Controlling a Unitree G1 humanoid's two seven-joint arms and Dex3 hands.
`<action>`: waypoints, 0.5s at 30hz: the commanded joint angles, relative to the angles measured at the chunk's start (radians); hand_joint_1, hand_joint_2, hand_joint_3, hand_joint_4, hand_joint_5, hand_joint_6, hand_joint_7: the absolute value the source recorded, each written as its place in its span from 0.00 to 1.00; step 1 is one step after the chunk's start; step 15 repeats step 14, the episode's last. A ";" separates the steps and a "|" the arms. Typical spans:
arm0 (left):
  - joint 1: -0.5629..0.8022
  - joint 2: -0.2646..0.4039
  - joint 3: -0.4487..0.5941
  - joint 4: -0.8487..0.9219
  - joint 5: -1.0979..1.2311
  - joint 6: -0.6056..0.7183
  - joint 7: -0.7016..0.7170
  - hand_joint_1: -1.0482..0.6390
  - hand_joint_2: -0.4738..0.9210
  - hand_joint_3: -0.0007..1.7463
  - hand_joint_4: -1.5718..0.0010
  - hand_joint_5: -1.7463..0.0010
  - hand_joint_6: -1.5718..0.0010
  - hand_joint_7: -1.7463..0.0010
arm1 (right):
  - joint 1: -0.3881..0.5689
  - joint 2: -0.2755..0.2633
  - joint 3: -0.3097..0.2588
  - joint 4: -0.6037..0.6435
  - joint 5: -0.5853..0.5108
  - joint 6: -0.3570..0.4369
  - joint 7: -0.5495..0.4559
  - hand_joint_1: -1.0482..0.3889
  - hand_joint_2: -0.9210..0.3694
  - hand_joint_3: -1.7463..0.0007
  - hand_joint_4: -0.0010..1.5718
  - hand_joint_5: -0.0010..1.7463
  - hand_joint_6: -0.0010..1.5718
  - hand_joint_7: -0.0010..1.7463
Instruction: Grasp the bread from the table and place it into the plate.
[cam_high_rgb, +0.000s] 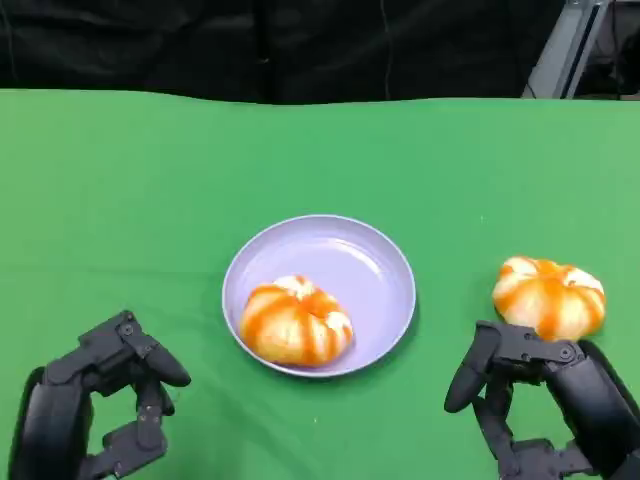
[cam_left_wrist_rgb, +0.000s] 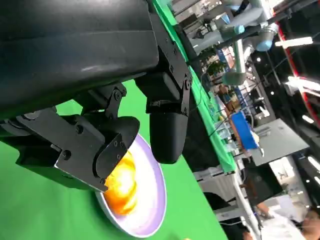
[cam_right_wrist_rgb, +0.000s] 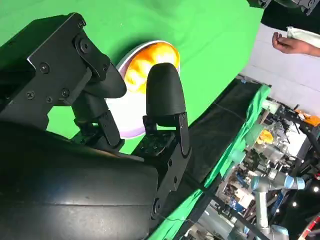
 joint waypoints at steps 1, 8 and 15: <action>-0.009 -0.030 0.024 0.026 0.012 -0.041 0.042 0.65 0.66 0.75 0.48 0.00 0.54 0.08 | 0.001 -0.019 -0.014 0.014 0.012 -0.029 0.003 0.80 0.47 0.17 0.54 0.96 0.51 0.75; -0.006 -0.038 0.033 0.036 0.042 -0.052 0.051 0.64 0.66 0.76 0.48 0.00 0.54 0.08 | 0.003 -0.016 -0.019 0.022 0.008 -0.040 0.000 0.80 0.47 0.18 0.54 0.97 0.52 0.76; -0.002 -0.042 0.035 0.028 0.045 -0.052 0.052 0.64 0.65 0.76 0.49 0.00 0.54 0.09 | 0.009 -0.013 -0.017 0.015 0.001 -0.034 -0.001 0.80 0.47 0.18 0.54 0.97 0.51 0.76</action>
